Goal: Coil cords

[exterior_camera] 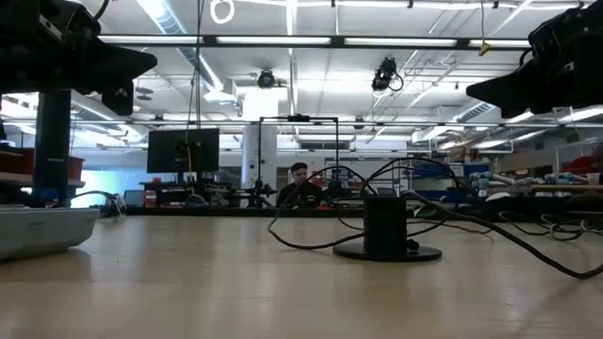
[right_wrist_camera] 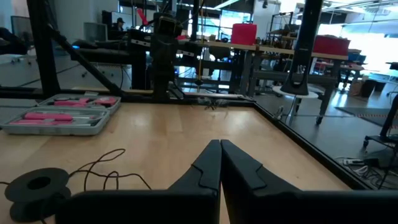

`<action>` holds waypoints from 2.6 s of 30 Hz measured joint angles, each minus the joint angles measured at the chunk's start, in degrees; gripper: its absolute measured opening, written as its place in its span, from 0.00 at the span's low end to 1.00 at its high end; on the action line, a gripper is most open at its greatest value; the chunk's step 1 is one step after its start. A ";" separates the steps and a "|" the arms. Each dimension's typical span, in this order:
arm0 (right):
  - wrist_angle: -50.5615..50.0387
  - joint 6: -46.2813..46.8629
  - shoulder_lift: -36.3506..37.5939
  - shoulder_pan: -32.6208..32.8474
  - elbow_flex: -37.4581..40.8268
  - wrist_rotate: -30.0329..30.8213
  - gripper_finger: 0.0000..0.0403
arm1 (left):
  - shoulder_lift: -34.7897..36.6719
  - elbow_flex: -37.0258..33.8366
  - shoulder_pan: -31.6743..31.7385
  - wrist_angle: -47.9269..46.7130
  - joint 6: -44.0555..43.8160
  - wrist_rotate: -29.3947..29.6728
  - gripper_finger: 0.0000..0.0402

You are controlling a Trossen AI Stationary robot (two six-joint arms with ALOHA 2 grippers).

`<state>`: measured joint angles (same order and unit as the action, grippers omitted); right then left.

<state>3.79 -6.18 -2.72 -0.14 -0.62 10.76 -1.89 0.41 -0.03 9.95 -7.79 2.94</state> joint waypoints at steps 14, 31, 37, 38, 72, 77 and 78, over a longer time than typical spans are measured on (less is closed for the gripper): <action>-0.02 -0.02 0.00 0.00 0.00 0.00 0.02 | 0.00 0.01 -0.02 -0.02 0.00 0.00 0.01; -0.02 0.00 0.02 0.01 0.00 0.00 0.02 | 0.00 -0.01 0.00 1.71 0.00 0.00 0.01; 0.00 -0.02 0.01 0.00 -0.01 0.01 0.02 | 0.00 0.02 -0.02 4.96 -0.24 0.00 0.01; 0.00 -0.02 0.00 0.02 0.00 0.00 0.02 | 0.00 0.02 0.00 5.40 -0.24 0.00 0.01; -0.01 0.00 0.02 0.01 0.00 0.01 0.02 | -6.73 4.82 -0.07 3.39 -6.03 0.39 0.29; 0.00 -0.01 0.02 0.00 0.00 0.00 0.02 | -19.45 12.62 -0.07 -2.56 -7.96 0.35 0.29; -0.01 -0.02 0.02 0.02 -0.01 0.00 0.02 | -22.57 14.23 -0.07 -3.88 -8.94 0.31 0.29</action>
<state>3.78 -6.20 -2.70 -0.12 -0.63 10.76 -24.46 14.64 -0.10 6.07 -16.73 3.25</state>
